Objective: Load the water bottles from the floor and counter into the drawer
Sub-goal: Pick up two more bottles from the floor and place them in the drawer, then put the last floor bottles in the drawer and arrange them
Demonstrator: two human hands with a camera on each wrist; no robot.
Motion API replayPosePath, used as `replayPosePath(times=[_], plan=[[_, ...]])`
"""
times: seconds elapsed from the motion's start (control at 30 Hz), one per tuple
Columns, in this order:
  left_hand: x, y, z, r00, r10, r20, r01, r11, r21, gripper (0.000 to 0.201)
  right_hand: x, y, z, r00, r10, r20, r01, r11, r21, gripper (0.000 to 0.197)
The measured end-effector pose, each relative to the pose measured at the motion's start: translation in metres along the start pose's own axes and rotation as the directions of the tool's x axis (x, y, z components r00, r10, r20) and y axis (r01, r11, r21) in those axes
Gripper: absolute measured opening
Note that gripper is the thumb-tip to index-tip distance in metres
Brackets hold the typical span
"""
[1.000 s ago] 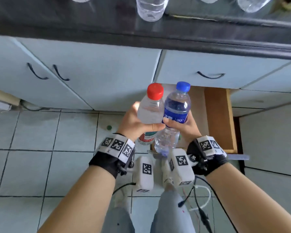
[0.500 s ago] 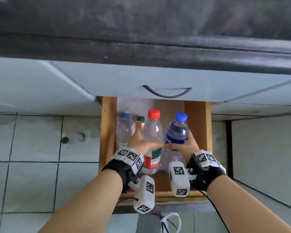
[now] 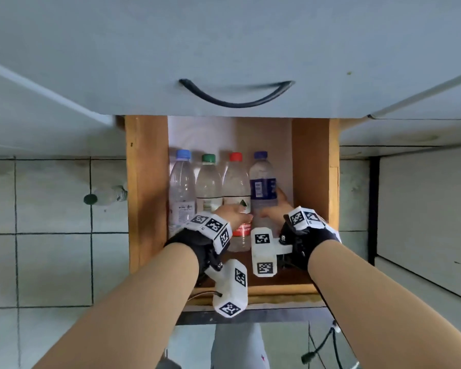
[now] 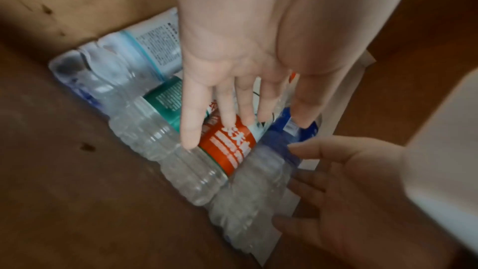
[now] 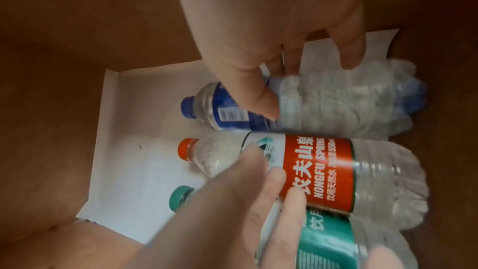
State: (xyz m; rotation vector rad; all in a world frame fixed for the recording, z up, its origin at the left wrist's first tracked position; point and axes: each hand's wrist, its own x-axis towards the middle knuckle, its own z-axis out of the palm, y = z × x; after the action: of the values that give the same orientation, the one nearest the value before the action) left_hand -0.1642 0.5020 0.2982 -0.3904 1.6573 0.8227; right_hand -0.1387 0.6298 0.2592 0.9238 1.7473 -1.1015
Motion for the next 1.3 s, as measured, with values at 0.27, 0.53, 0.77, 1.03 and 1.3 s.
replayPosePath(times=[0.27,0.53,0.77,1.03,1.3], plan=[[-0.014,-0.002,-0.020,0.999,0.016,-0.028,-0.021,0.977,-0.213,0.041,-0.015,-0.009,0.004,1.000,-0.016,-0.027,0.019,0.993,0.119,0.051],[-0.089,-0.029,-0.083,0.896,0.392,-0.210,-0.439,0.854,-0.279,0.027,-0.074,-0.057,0.054,0.987,-0.129,-0.090,0.154,0.908,0.390,0.023],[-0.159,-0.130,-0.185,0.788,0.436,-0.435,-0.604,0.684,-0.409,0.024,-0.164,-0.125,0.167,0.894,-0.441,-0.082,0.424,0.769,0.479,0.025],[-0.160,-0.254,-0.276,0.677,0.386,-0.627,-0.674,0.667,-0.317,0.025,-0.155,-0.165,0.328,0.727,-0.653,-0.212,0.685,0.671,0.283,0.025],[-0.012,-0.341,-0.285,0.564,0.268,-0.781,-0.704,0.651,-0.285,0.030,0.019,-0.115,0.415,0.704,-0.524,-0.479,0.656,0.739,0.154,0.034]])
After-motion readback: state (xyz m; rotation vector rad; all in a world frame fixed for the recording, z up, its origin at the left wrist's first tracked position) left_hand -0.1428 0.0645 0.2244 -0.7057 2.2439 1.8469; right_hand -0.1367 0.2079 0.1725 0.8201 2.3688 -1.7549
